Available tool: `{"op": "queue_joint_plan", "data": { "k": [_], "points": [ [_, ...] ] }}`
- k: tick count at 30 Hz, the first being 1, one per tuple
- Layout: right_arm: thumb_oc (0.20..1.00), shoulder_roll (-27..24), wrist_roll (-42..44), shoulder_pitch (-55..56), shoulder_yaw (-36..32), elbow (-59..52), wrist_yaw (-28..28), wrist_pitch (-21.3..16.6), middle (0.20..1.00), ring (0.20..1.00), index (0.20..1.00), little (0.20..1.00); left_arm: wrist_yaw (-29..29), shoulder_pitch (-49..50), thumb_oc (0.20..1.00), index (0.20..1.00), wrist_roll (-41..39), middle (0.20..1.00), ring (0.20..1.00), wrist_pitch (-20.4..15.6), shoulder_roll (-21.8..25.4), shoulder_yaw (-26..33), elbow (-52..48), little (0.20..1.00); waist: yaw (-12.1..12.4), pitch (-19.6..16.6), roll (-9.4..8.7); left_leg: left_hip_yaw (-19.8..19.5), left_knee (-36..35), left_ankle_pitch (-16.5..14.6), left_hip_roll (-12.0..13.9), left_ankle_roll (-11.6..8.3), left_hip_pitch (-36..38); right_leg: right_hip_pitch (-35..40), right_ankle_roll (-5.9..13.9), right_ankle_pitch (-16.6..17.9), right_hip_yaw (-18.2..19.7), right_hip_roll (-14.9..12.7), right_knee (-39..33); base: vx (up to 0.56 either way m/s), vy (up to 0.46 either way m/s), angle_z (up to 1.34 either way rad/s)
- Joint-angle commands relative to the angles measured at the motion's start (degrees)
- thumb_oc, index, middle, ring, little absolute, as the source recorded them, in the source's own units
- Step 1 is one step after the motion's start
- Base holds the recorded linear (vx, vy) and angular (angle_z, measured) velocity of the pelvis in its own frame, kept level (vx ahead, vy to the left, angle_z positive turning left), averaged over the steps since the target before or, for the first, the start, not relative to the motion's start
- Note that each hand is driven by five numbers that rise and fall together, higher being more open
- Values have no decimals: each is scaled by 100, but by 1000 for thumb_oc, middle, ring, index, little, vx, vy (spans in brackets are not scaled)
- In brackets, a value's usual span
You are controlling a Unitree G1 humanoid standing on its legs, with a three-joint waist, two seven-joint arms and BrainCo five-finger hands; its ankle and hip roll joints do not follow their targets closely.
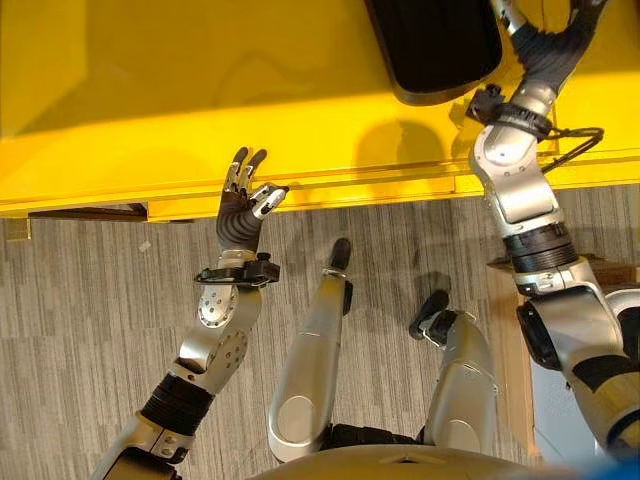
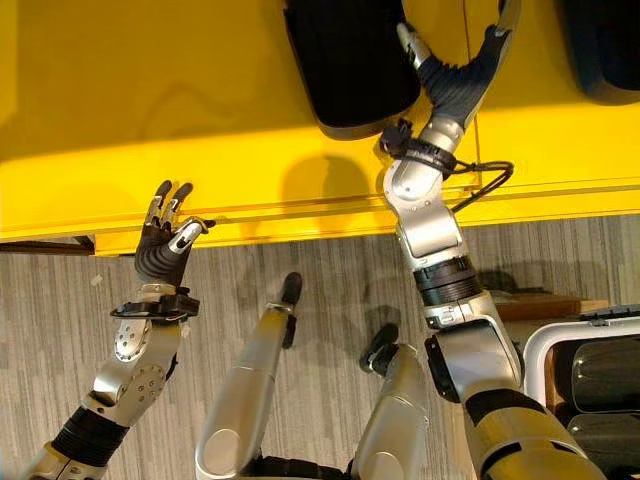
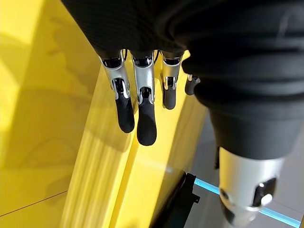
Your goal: Move parts from the plastic box to the shelf.
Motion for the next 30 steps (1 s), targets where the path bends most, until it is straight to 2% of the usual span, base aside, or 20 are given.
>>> {"op": "queue_joint_plan", "data": {
  "k": [1, 2, 3, 4, 13, 30],
  "points": [
    [1000, -141, -131, -256, -165, -301, 83, -332, 1000, 1000, 1000, 1000, 2, 209, 1000, 1000, 148, 1000, 1000, 108, -46, -96, -274, 1000, -66, 3, -48, 148, 233, -582, 147, -30, 46, 493, 28, -338, 301, 222, -138, 0, 0, 0],
    [1000, -112, -86, -187, -184, -274, 82, -349, 1000, 1000, 1000, 1000, 2, 222, 1000, 1000, 154, 1000, 1000, 99, -50, -92, -281, 1000, -71, 4, -34, 156, 194, -444, 156, -1, -24, 413, -10, -232, 249, 215, -143, 0, 0, 0],
    [1000, -86, -34, -130, -197, -232, 120, -364, 1000, 1000, 1000, 1000, 4, 230, 1000, 1000, 169, 1000, 1000, 95, -51, -88, -288, 1000, -78, 4, -35, 156, 183, -441, 160, -3, -21, 397, -8, -223, 246, 219, -138, 0, 0, 0],
    [1000, -75, 5, -64, -185, -184, 147, -365, 1000, 1000, 1000, 1000, 9, 248, 1000, 1000, 171, 1000, 1000, 93, -58, -81, -282, 1000, -85, 4, -67, 158, 225, -598, 166, -35, 56, 470, 31, -335, 292, 227, -127, 68, -35, -2],
    [1000, -92, 244, -76, -101, 328, 279, -374, 1000, 1000, 1000, 1000, -36, 344, 1000, 1000, 128, 1000, 1000, 75, -55, -62, -274, 1000, -78, 4, -80, 149, 210, -588, 187, -55, 38, 453, 34, -328, 287, 240, -131, 8, -4, 0],
    [1000, -325, 556, -1090, 730, 1492, 961, -249, 1000, 1000, 1000, 1000, -202, 328, 1000, 1000, -39, 1000, 1000, 40, 63, -122, -225, 1000, 92, 4, -99, 128, 216, -556, 179, -59, 5, 443, 29, -313, 241, 233, -88, 0, 0, 0]
  ]
}}
